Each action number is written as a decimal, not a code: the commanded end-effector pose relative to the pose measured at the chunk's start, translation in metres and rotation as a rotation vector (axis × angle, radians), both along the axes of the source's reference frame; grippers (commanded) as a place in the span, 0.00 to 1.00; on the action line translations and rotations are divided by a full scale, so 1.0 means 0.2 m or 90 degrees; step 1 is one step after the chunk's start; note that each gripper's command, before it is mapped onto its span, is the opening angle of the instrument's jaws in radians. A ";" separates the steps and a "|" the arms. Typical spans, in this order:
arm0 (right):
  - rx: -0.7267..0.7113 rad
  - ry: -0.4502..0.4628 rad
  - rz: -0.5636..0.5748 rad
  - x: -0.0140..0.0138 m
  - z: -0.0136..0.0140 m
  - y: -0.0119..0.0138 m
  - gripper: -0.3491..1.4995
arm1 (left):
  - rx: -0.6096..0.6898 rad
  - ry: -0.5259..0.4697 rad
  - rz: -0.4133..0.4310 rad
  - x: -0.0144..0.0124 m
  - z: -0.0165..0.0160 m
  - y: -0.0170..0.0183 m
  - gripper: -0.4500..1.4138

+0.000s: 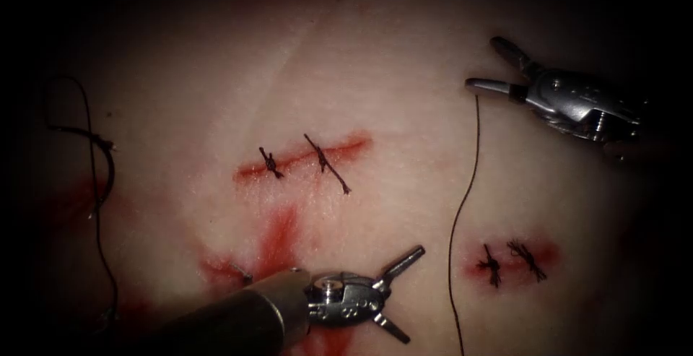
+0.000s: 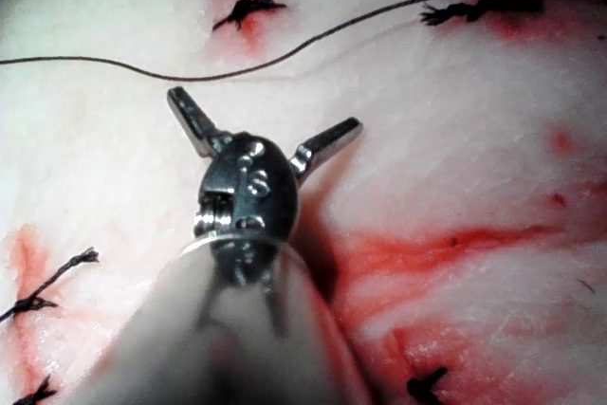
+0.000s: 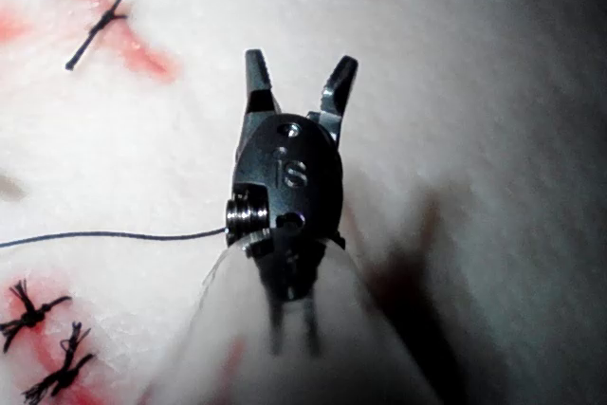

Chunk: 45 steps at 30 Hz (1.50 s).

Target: Wound Closure

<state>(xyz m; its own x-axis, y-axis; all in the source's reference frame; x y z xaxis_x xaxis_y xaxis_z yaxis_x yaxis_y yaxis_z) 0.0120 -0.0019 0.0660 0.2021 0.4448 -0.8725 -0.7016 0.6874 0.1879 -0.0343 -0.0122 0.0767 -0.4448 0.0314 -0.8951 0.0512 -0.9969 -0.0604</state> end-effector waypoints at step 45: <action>-0.024 -0.048 -0.157 0.033 0.012 -0.019 0.89 | -0.412 0.247 -0.027 0.035 0.040 0.046 0.51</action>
<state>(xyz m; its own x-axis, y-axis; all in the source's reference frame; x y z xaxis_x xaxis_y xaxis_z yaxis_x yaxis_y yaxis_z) 0.0178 -0.0053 0.0679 0.3677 0.3409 -0.8652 -0.5237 0.8447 0.1102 -0.0268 -0.0031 0.0841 -0.7429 -0.4226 -0.5191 0.1068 -0.8404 0.5313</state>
